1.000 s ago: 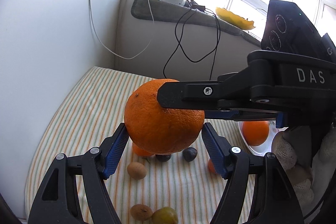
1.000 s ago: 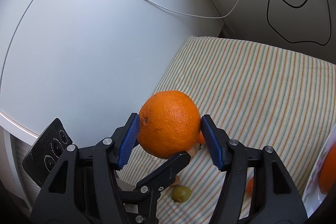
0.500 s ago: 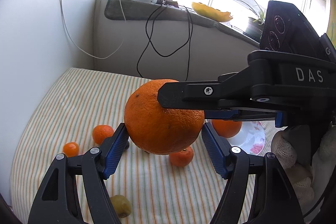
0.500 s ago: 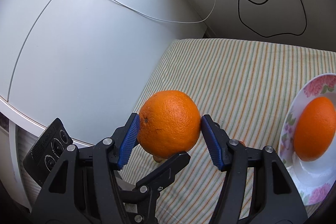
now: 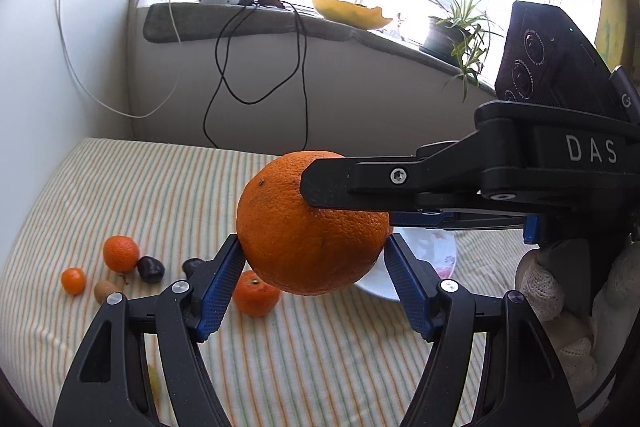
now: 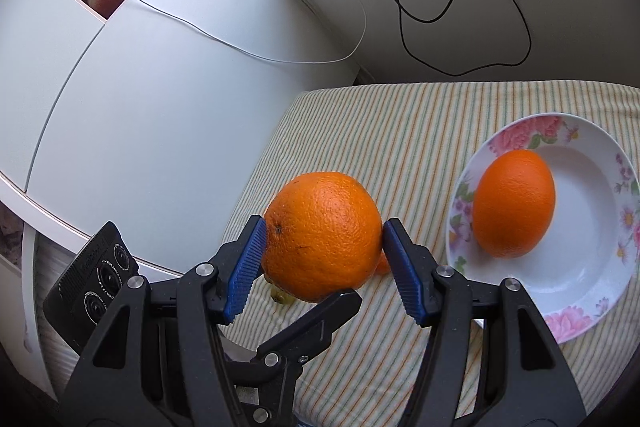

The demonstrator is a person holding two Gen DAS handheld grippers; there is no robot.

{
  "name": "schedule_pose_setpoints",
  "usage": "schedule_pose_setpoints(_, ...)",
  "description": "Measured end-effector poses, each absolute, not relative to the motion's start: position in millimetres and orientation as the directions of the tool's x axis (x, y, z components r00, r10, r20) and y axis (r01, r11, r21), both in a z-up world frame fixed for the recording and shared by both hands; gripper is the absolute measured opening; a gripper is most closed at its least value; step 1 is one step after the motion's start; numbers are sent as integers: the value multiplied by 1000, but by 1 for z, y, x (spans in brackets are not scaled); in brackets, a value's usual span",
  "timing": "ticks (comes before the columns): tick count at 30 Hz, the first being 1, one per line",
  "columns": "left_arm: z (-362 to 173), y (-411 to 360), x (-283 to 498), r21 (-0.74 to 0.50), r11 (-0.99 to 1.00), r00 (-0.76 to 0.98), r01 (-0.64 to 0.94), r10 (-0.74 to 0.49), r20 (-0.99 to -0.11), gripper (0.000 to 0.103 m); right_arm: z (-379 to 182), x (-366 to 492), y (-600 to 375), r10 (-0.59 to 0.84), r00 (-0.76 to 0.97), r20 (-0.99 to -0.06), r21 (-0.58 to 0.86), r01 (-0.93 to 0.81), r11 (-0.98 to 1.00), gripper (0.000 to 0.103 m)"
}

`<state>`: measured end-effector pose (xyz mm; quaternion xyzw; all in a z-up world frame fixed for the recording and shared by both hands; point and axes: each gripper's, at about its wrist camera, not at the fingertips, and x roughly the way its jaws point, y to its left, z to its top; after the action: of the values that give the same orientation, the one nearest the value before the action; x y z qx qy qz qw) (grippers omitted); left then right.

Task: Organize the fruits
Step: 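Carry the second orange in the right gripper toward the plate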

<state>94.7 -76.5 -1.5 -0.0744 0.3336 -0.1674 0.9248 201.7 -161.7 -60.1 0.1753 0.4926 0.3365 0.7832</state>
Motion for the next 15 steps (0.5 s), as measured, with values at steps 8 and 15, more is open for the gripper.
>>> schedule_pose_setpoints(8, -2, -118, 95, -250, 912, 692, 325, -409, -595, 72, -55, 193, -213, 677, 333, -656, 604, -306, 736, 63)
schedule_pose_setpoints(15, -6, -149, 100, -245, 899, 667, 363, -434, -605, 72, -58, 191, -247, 663, 357, -658, 611, -262, 747, 63)
